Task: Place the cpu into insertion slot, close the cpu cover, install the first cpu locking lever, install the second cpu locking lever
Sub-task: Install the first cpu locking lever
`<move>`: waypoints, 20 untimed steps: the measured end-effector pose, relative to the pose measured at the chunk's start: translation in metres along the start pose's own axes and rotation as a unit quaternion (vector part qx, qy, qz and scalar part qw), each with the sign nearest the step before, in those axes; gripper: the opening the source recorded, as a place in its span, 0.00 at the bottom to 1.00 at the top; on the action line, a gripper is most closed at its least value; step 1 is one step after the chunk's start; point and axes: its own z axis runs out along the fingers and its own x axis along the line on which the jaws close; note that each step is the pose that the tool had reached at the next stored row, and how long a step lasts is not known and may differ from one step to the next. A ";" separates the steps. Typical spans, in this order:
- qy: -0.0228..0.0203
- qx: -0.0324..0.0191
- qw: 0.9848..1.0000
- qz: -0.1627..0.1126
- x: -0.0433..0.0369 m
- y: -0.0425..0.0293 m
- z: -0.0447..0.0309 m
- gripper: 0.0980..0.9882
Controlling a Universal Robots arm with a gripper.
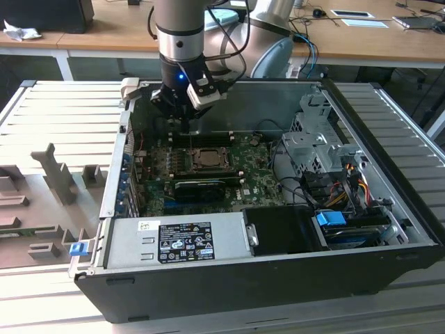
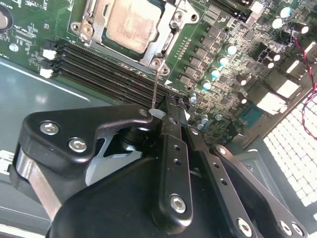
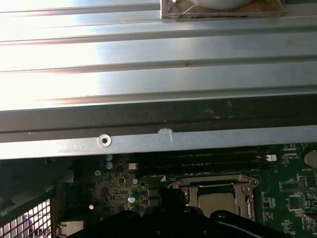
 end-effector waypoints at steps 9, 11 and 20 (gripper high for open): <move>0.000 0.000 1.000 0.000 -0.0085 0.0005 0.0002 0.01; 0.000 0.000 1.000 0.000 -0.0099 0.0006 0.0002 0.01; 0.000 0.000 1.000 0.000 -0.0183 0.0011 0.0004 0.01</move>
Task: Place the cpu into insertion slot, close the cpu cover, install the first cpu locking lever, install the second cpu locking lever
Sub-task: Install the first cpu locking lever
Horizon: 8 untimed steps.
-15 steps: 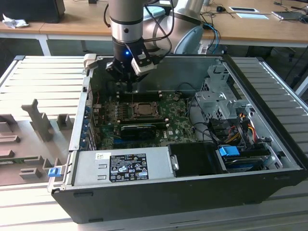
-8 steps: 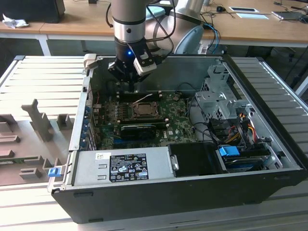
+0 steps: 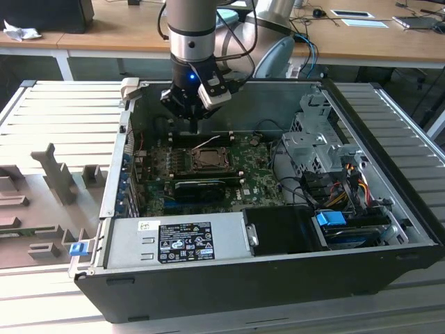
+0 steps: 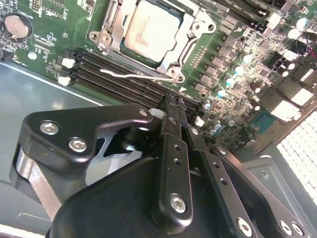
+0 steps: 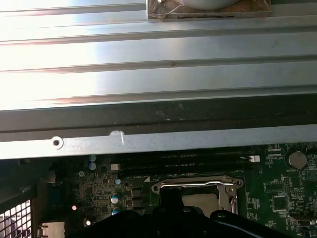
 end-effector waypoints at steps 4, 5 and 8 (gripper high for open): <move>0.000 0.000 1.000 0.000 -0.0040 0.0002 0.0003 0.01; 0.000 0.000 1.000 0.000 -0.0049 0.0003 0.0007 0.01; 0.000 0.000 1.000 -0.002 -0.0073 0.0002 0.0028 0.01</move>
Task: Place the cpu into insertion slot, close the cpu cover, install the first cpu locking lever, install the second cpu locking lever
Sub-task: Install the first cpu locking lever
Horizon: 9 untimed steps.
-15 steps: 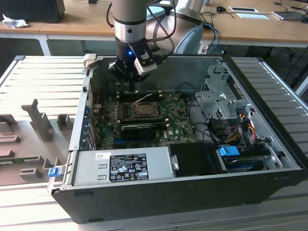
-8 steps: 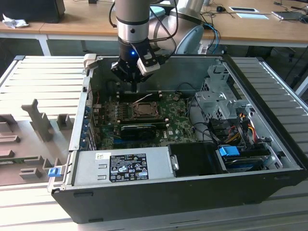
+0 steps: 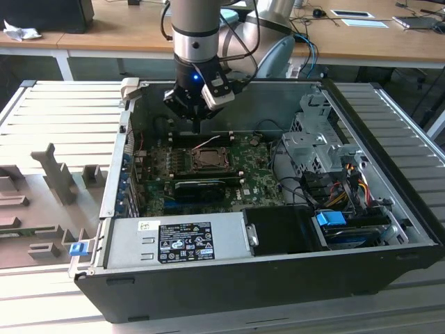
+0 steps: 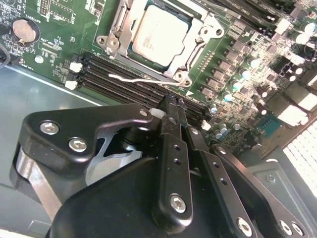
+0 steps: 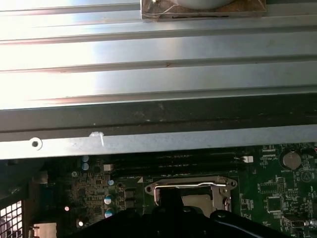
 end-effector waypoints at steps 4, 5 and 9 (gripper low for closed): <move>0.001 0.000 1.000 -0.009 -0.0044 -0.0006 0.0126 0.01; 0.001 0.000 1.000 -0.009 -0.0054 -0.0007 0.0145 0.01; 0.001 0.000 1.000 -0.010 -0.0091 -0.0007 0.0171 0.01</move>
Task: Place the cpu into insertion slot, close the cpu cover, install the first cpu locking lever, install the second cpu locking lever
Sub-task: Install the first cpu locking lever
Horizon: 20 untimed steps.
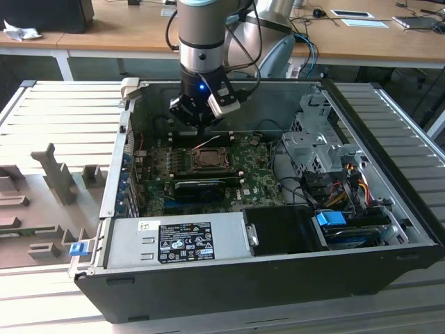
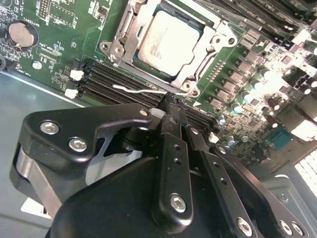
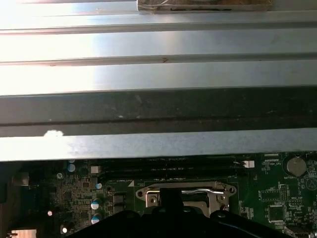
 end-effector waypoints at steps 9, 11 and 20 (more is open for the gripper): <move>0.002 0.000 1.000 -0.025 -0.0090 0.0029 0.0055 0.01; 0.002 -0.001 1.000 -0.025 -0.0099 0.0051 0.0062 0.01; 0.002 -0.004 0.999 -0.033 -0.0188 0.0099 0.0136 0.01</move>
